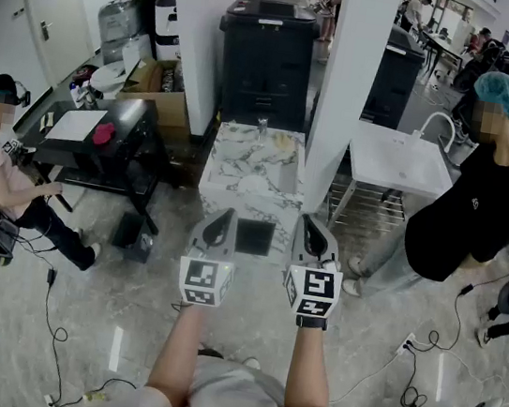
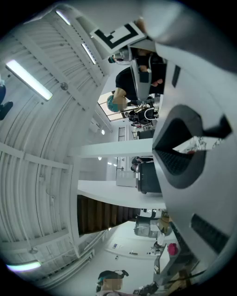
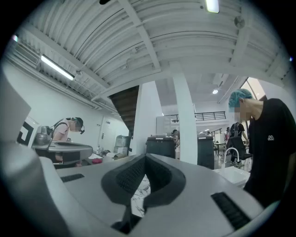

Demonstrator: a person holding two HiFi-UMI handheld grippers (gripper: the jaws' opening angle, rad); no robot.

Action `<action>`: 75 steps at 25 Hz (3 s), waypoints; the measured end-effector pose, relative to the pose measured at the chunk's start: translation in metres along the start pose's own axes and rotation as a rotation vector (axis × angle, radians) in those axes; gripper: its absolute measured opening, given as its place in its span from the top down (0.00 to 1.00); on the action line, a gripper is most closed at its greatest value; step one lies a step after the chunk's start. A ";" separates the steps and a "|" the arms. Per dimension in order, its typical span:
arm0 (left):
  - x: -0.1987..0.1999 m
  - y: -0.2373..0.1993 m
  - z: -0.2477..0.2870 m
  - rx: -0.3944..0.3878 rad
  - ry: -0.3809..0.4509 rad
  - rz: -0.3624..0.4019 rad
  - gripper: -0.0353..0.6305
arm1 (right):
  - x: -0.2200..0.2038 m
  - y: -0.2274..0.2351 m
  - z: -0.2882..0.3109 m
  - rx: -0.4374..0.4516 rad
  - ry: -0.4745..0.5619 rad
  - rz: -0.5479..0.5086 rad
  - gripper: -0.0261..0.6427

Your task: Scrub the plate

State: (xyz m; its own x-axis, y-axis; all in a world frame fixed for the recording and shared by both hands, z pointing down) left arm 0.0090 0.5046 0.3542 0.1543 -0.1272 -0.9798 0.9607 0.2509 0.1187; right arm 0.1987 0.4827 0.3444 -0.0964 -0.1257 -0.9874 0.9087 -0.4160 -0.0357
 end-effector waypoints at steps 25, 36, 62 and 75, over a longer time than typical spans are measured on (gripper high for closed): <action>0.025 -0.064 0.224 -0.111 0.057 -0.025 0.94 | 0.016 0.067 0.198 0.013 0.001 0.040 0.96; 0.050 -0.182 0.383 -0.192 0.052 -0.060 0.94 | 0.062 0.059 0.386 -0.014 -0.023 0.030 0.96; -0.100 -0.231 0.559 -0.361 -0.547 0.036 0.93 | -0.041 0.125 0.582 -0.014 -0.496 -0.107 0.96; -0.266 -0.180 0.583 -0.476 -1.029 -0.201 0.93 | -0.139 0.152 0.619 0.121 -0.698 -0.071 0.96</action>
State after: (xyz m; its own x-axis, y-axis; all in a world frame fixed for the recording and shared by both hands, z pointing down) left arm -0.0702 -0.0658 0.6872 0.3338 -0.8739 -0.3534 0.8388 0.4464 -0.3116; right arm 0.0987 -0.1208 0.5719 -0.4284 -0.6251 -0.6525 0.8428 -0.5368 -0.0392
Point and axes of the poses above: the fingertips, and each gripper's own axes: z forward along the fingers, y to its right, x out of its top, the point moved 6 cm from there along -z, backward along the fingers, and after that the axes turned 12 degrees about -y, right-handed, at the moved point
